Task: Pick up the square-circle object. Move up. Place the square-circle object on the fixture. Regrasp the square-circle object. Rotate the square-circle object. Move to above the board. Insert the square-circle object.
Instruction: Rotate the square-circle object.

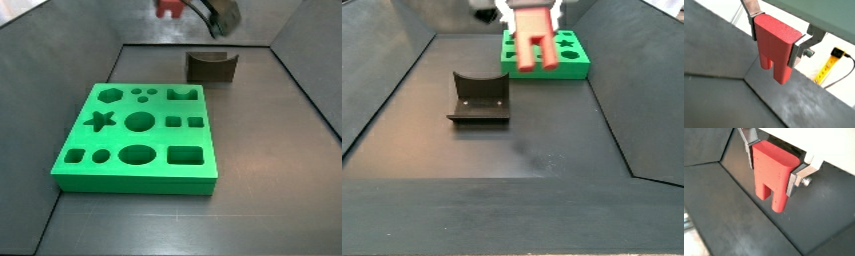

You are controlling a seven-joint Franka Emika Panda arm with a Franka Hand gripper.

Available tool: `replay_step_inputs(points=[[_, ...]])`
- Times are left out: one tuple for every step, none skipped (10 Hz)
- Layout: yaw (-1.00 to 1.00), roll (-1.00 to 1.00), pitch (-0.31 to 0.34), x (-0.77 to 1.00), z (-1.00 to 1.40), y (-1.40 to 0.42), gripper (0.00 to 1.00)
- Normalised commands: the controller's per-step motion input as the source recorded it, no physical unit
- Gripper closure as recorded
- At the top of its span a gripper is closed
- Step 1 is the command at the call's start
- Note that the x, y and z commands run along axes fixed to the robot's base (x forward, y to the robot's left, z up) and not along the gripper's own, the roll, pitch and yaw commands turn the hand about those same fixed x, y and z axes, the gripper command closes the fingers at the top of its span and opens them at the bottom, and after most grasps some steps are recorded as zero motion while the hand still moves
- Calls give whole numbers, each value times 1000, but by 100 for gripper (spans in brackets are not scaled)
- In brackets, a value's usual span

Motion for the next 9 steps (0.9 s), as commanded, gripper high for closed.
replay_step_inputs(points=[[-57,-87,-15,-729,1000,43,100],[-55,-84,-6,-618,892,31,100],[-48,-72,22,-336,613,7,100],[-44,-62,32,-223,503,0,100],[-33,-50,82,-51,264,-7,100],[-1000,-931,-81,0,0,0,100],[-1000,-937,-79,7,-28,13,100],[-1000,-946,-41,-100,56,65,100],[-1000,-935,2,-113,60,53,100]])
